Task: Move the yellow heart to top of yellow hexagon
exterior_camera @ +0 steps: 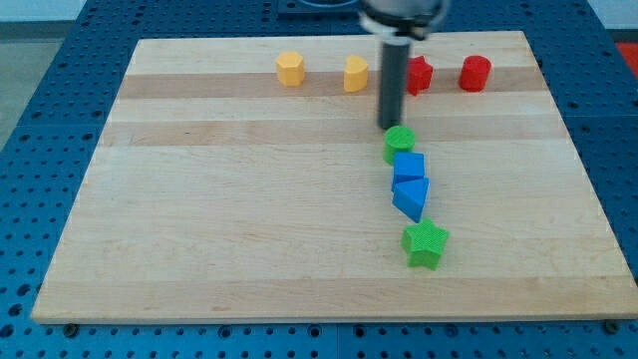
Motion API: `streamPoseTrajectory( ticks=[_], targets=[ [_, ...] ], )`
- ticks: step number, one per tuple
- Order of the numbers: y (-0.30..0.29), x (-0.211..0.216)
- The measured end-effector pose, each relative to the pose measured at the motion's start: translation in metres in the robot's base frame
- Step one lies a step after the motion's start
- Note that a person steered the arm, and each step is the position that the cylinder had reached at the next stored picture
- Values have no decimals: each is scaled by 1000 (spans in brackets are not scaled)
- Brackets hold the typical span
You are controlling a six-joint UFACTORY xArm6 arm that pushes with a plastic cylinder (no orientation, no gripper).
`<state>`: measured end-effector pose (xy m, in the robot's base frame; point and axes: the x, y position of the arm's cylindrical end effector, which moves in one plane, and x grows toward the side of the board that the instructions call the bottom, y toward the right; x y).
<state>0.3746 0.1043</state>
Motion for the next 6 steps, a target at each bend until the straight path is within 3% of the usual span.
streamPoseTrajectory(
  ticks=[1, 2, 3, 4, 5, 6],
  targets=[
    [65, -2],
    [121, -39],
    [68, -58],
    [-26, -56],
    [-7, -44],
    [57, -35]
  ],
)
